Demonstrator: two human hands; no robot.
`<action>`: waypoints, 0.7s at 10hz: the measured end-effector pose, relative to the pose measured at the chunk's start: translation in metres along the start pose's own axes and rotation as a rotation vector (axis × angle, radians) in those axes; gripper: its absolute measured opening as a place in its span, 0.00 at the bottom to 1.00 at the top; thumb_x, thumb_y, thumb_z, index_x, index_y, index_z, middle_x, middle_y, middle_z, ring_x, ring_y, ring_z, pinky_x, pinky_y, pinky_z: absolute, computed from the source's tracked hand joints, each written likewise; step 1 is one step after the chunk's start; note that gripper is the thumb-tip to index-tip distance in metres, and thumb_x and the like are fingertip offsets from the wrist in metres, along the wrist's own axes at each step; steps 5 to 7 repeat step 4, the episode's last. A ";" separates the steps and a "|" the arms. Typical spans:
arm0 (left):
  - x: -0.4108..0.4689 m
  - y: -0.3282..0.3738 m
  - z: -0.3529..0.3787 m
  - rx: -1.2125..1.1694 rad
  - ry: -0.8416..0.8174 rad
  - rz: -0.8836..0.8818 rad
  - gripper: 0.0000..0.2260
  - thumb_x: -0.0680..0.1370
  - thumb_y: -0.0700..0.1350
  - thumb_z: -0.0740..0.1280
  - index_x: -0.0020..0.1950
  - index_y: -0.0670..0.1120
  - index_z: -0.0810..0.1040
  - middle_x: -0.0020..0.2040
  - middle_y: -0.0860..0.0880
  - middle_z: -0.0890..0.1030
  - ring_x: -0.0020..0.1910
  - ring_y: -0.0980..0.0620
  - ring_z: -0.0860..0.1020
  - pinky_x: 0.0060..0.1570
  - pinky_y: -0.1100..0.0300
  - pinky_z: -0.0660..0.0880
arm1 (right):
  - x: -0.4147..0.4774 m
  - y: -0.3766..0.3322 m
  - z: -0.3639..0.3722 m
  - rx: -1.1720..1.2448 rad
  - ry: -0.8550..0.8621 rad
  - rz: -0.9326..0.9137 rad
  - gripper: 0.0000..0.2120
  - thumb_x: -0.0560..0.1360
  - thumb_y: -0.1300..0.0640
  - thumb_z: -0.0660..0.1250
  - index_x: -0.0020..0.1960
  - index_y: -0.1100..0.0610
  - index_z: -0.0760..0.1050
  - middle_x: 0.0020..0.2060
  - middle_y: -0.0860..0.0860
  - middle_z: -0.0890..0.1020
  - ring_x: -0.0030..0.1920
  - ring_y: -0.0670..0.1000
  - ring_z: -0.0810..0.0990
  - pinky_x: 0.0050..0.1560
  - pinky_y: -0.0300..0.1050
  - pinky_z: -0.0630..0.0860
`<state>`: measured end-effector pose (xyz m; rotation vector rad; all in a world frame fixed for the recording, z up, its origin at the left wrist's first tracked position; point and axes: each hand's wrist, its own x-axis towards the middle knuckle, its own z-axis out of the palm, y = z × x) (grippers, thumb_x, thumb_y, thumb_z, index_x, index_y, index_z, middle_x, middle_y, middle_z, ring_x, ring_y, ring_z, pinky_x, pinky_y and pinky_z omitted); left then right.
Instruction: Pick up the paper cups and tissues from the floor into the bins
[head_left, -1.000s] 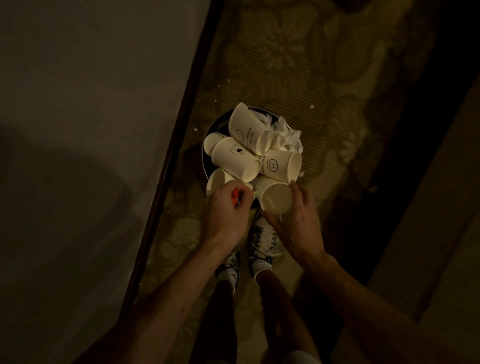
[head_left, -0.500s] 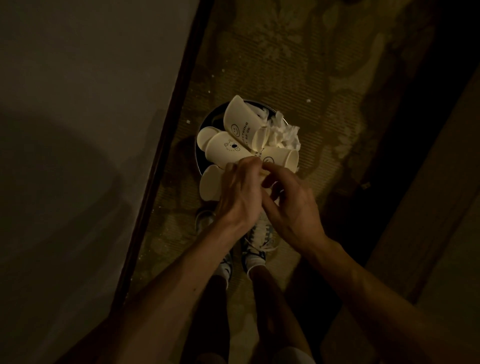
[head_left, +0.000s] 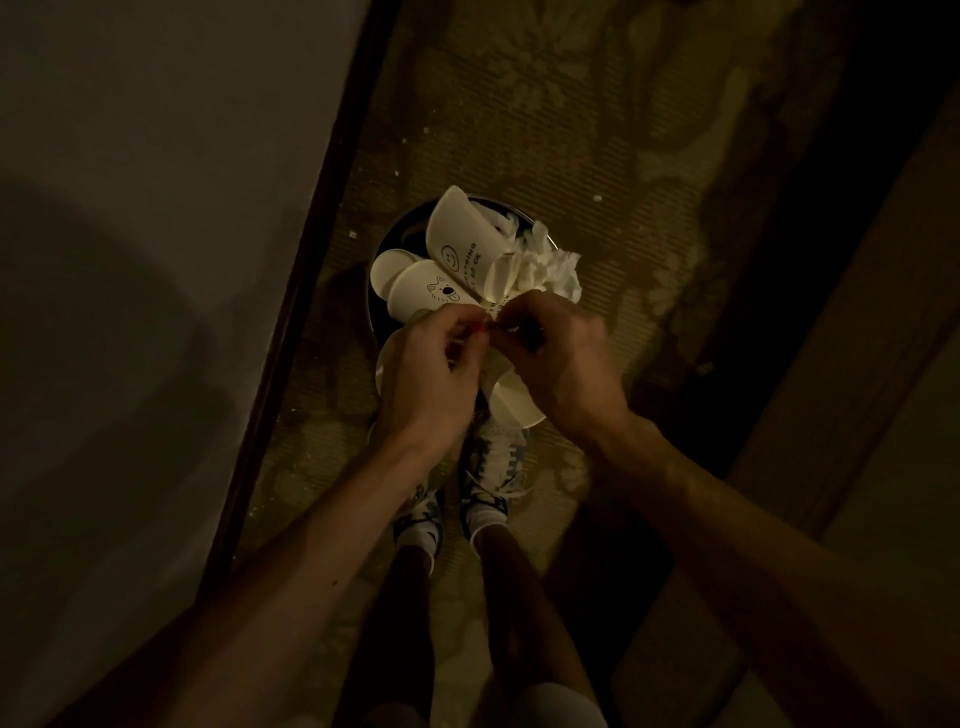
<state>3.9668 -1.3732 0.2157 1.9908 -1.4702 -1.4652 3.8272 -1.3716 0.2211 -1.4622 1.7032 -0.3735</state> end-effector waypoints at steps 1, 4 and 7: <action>-0.001 -0.002 0.000 0.160 0.006 0.081 0.12 0.78 0.42 0.70 0.61 0.49 0.81 0.53 0.51 0.78 0.48 0.52 0.80 0.51 0.51 0.80 | 0.002 0.009 0.000 -0.141 -0.074 -0.052 0.07 0.77 0.59 0.70 0.52 0.62 0.81 0.49 0.57 0.81 0.50 0.56 0.78 0.49 0.53 0.76; -0.020 0.010 -0.031 0.267 0.082 0.064 0.07 0.78 0.51 0.69 0.44 0.49 0.76 0.36 0.57 0.73 0.36 0.59 0.74 0.30 0.67 0.65 | -0.012 -0.010 -0.026 -0.284 -0.108 -0.259 0.09 0.73 0.57 0.73 0.49 0.62 0.81 0.48 0.58 0.80 0.48 0.59 0.77 0.46 0.55 0.75; -0.020 0.010 -0.031 0.267 0.082 0.064 0.07 0.78 0.51 0.69 0.44 0.49 0.76 0.36 0.57 0.73 0.36 0.59 0.74 0.30 0.67 0.65 | -0.012 -0.010 -0.026 -0.284 -0.108 -0.259 0.09 0.73 0.57 0.73 0.49 0.62 0.81 0.48 0.58 0.80 0.48 0.59 0.77 0.46 0.55 0.75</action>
